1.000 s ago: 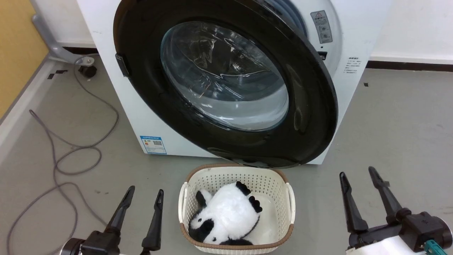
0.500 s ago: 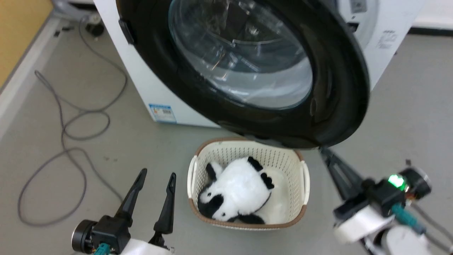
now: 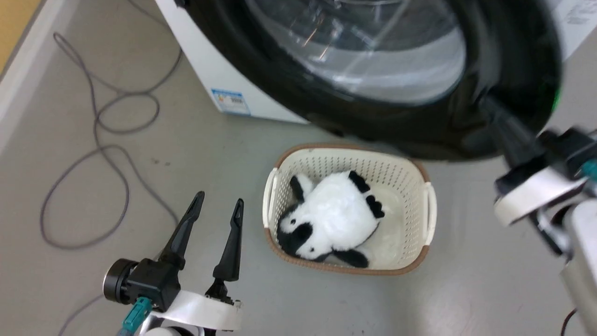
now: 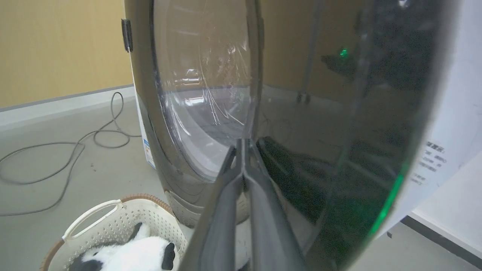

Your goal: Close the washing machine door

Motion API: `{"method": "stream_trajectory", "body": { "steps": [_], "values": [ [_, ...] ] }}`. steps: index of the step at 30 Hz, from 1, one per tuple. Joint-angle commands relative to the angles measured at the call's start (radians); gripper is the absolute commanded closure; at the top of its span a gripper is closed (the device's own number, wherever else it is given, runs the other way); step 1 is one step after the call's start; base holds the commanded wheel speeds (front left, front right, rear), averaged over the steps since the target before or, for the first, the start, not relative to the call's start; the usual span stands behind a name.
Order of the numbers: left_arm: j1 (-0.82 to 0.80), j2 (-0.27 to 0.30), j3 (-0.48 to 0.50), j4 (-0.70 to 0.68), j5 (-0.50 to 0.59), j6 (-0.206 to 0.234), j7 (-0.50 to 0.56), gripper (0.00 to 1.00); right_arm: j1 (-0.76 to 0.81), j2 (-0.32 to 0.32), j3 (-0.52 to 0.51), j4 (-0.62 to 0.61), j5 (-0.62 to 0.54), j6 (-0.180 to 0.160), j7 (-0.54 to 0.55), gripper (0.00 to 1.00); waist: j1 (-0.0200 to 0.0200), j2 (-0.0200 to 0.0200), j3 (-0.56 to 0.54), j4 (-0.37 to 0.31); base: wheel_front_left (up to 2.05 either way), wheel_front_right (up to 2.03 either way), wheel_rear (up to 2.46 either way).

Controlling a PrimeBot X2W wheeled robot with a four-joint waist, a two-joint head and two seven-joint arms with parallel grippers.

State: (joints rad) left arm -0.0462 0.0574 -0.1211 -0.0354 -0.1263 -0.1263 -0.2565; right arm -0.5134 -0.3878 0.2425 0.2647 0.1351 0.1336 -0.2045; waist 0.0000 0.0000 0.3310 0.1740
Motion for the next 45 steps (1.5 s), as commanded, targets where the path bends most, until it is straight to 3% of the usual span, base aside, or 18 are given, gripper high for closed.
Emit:
{"method": "stream_trajectory", "body": {
  "steps": [1, 10, 20, 26, 36, 45],
  "values": [
    [-0.023, -0.003, -0.004, -0.007, -0.003, -0.004, -0.005, 0.00, -0.055, -0.030, -0.007, 0.016, 0.024, -0.003, 0.006, 1.00, 0.0000, 0.0000, 0.040, 0.021, 0.00, 0.00, 0.00],
    [-0.071, -0.006, -0.020, -0.023, -0.002, -0.004, -0.005, 0.00, -0.244, -0.110, -0.003, 0.073, 0.090, -0.003, 0.044, 1.00, 0.0000, 0.0000, 0.137, 0.048, 0.00, 0.00, 0.00],
    [-0.098, -0.006, -0.041, -0.021, 0.008, -0.004, -0.005, 0.00, -0.434, -0.134, -0.037, 0.170, 0.167, -0.003, 0.095, 1.00, 0.0000, 0.0000, 0.191, 0.056, 0.00, 0.00, 0.00],
    [-0.112, -0.007, -0.043, -0.015, 0.003, -0.004, -0.005, 0.00, -0.472, -0.145, -0.040, 0.208, 0.178, -0.003, 0.097, 1.00, 0.0000, 0.0000, 0.199, 0.059, 0.00, 0.00, 0.00],
    [-0.088, -0.007, -0.015, 0.005, -0.017, -0.004, -0.005, 0.00, -0.364, -0.109, -0.020, 0.235, 0.197, -0.003, 0.018, 1.00, 0.0000, 0.0000, 0.083, 0.031, 0.00, 0.00, 0.00],
    [-0.016, -0.007, 0.037, 0.056, -0.004, -0.004, -0.005, 0.00, -0.094, -0.018, -0.103, 0.157, 0.126, -0.003, -0.049, 1.00, 0.0000, 0.0000, -0.100, -0.032, 0.00, 0.00, 0.00]
  ]
}}
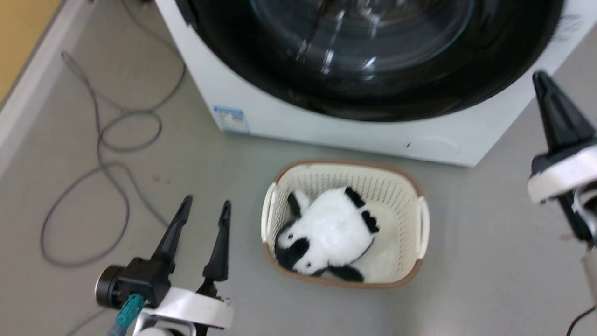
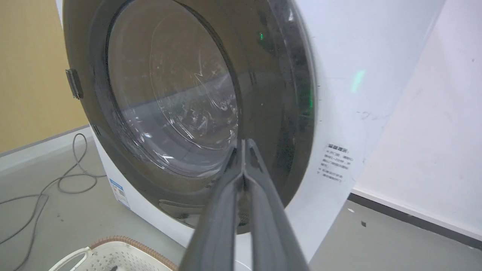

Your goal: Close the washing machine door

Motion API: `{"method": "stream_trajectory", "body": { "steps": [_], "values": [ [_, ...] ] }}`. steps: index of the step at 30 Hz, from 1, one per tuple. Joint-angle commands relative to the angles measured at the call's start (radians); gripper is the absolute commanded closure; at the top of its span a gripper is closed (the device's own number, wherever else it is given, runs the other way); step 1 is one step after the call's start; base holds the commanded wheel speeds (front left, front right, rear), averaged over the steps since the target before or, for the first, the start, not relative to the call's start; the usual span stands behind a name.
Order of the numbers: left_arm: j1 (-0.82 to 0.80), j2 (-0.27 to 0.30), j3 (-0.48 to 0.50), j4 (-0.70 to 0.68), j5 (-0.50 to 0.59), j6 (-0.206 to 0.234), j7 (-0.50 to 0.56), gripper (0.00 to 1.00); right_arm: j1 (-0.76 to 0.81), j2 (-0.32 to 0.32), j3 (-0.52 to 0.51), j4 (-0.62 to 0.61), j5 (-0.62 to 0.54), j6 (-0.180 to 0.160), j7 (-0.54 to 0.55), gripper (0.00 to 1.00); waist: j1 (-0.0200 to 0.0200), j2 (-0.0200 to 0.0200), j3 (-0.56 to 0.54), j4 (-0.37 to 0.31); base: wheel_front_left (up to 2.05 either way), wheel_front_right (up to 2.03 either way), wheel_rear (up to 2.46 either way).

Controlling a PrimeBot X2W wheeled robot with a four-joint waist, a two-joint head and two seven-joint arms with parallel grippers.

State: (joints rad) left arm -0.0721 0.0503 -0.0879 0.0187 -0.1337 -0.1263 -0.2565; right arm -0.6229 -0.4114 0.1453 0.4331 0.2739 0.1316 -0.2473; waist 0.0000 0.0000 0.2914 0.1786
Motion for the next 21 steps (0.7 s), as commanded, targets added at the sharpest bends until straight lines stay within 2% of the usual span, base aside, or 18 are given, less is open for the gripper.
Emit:
{"method": "stream_trajectory", "body": {
  "steps": [1, 7, 11, 17, 18, 21],
  "values": [
    [0.020, 0.000, 0.012, 0.004, 0.002, -0.004, -0.005, 0.00, 0.047, 0.022, -0.027, -0.033, -0.026, -0.001, -0.008, 1.00, 0.0000, 0.0000, -0.073, -0.044, 0.00, 0.00, 0.00],
    [0.068, 0.000, 0.045, 0.016, 0.002, -0.004, -0.005, 0.00, 0.240, 0.157, -0.152, -0.183, -0.107, -0.001, -0.014, 1.00, 0.0000, 0.0000, -0.144, -0.081, 0.00, 0.00, 0.00],
    [0.091, 0.000, 0.046, 0.009, -0.002, -0.004, -0.005, 0.00, 0.364, 0.240, -0.224, -0.261, -0.112, -0.001, -0.014, 1.00, 0.0000, 0.0000, -0.178, -0.091, 0.00, 0.00, 0.00],
    [0.123, 0.004, 0.033, 0.007, -0.003, -0.004, -0.005, 0.00, 0.505, 0.299, -0.253, -0.338, -0.147, -0.001, -0.014, 1.00, 0.0000, 0.0000, -0.222, -0.098, 0.00, 0.00, 0.00],
    [0.141, 0.005, 0.035, 0.009, -0.003, -0.004, -0.005, 0.00, 0.563, 0.326, -0.264, -0.364, -0.163, -0.001, -0.014, 1.00, 0.0000, 0.0000, -0.238, -0.099, 0.00, 0.00, 0.00],
    [0.156, 0.005, 0.037, 0.018, -0.001, -0.004, -0.005, 0.00, 0.613, 0.347, -0.270, -0.363, -0.155, -0.001, -0.014, 1.00, 0.0000, 0.0000, -0.251, -0.101, 0.00, 0.00, 0.00]
  ]
}}
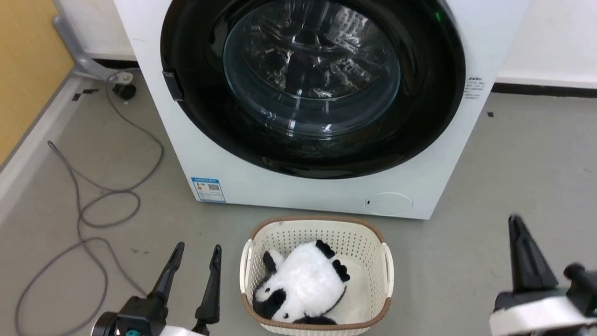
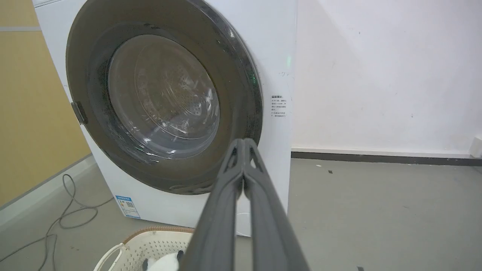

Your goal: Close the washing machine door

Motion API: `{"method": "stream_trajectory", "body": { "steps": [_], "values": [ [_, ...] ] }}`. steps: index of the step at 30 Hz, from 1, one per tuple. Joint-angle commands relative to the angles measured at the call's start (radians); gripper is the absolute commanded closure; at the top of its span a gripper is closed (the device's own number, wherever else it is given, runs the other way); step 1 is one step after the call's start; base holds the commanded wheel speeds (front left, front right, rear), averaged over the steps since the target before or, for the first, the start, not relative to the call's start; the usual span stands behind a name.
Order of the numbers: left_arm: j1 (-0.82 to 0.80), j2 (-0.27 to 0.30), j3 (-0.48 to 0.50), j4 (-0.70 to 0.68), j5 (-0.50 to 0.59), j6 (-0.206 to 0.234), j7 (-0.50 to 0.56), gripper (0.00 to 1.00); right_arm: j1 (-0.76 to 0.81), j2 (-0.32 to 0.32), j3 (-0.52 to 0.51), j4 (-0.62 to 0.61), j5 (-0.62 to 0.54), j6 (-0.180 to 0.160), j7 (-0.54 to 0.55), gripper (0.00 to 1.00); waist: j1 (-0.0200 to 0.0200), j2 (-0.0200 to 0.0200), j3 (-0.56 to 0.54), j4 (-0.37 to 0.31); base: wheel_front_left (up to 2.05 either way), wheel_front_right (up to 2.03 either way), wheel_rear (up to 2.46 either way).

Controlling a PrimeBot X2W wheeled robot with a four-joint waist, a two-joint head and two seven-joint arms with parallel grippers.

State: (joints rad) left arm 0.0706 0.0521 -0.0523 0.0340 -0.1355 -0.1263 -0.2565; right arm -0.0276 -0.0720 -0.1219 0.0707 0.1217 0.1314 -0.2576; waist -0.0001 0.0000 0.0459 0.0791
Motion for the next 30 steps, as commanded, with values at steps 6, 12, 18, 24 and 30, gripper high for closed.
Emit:
{"method": "stream_trajectory", "body": {
  "steps": [6, 12, 18, 24, 30],
  "values": [
    [0.034, 0.003, 0.021, 0.042, 0.019, -0.002, -0.005, 0.00, 0.065, 0.020, -0.004, -0.002, -0.016, -0.001, -0.004, 0.00, 0.0001, 0.0000, -0.022, -0.002, 0.00, 0.00, 0.00],
    [0.034, 0.001, 0.035, 0.048, 0.038, 0.008, -0.005, 0.00, 0.086, 0.021, -0.002, -0.004, -0.004, -0.001, -0.004, 0.00, 0.0001, 0.0000, -0.032, 0.002, 0.00, 0.00, 0.00],
    [0.036, 0.000, 0.041, 0.033, 0.041, 0.009, -0.005, 0.00, 0.089, 0.022, -0.006, -0.013, 0.001, -0.001, -0.004, 0.00, 0.0001, 0.0000, -0.040, 0.006, 0.00, 0.00, 0.00],
    [0.030, -0.001, 0.039, 0.005, 0.030, 0.010, 0.001, 1.00, 0.078, 0.017, -0.004, -0.024, 0.000, 0.000, 0.001, 1.00, 0.0001, 0.0000, -0.042, 0.008, 0.00, 0.00, 0.00],
    [0.027, -0.002, 0.037, 0.005, 0.032, 0.013, 0.007, 1.00, 0.077, 0.017, 0.000, -0.025, -0.003, 0.000, 0.007, 1.00, 0.0001, 0.0000, -0.042, 0.006, 0.00, 0.00, 0.00]
  ]
}}
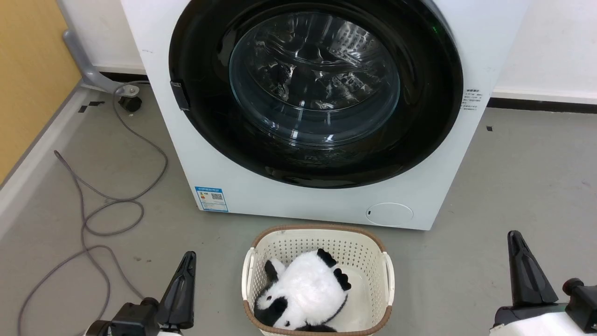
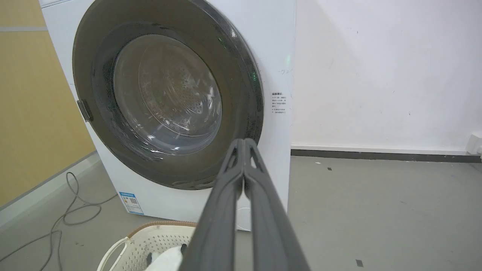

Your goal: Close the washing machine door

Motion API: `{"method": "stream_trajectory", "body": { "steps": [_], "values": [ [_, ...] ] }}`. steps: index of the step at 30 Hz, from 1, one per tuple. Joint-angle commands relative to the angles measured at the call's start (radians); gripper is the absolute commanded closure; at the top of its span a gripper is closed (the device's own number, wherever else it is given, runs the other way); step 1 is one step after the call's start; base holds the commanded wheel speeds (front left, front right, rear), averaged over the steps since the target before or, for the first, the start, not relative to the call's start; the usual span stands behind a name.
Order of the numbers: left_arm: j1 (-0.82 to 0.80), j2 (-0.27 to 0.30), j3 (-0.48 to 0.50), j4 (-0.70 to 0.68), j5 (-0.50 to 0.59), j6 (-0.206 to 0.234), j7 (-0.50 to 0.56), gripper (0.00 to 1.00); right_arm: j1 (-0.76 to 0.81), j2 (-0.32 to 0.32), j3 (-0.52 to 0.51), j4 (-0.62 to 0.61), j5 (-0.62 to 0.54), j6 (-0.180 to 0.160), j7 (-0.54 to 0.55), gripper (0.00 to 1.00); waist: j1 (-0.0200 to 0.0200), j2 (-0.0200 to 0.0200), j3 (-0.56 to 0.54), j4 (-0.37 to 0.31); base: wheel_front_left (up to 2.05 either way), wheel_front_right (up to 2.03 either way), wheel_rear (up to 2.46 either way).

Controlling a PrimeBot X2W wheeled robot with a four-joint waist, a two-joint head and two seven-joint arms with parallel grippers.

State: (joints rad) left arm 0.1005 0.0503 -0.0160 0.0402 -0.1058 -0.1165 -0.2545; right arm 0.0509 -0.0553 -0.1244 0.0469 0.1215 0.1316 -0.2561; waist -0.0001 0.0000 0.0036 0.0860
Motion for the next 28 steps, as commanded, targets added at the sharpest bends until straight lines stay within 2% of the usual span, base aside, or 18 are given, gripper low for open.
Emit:
{"method": "stream_trajectory", "body": {
  "steps": [1, 28],
  "values": [
    [-0.003, 0.000, 0.001, -0.001, 0.004, 0.004, 0.007, 1.00, -0.002, 0.000, 0.003, -0.002, -0.004, 0.000, 0.007, 1.00, 0.0001, 0.0000, 0.000, -0.002, 0.00, 0.00, 0.00],
    [-0.026, 0.000, 0.004, -0.010, 0.027, 0.030, 0.064, 1.00, -0.013, 0.001, 0.031, -0.012, -0.031, 0.000, 0.065, 1.00, 0.0001, 0.0000, -0.001, -0.021, 0.00, 0.00, 0.00]
  ]
}}
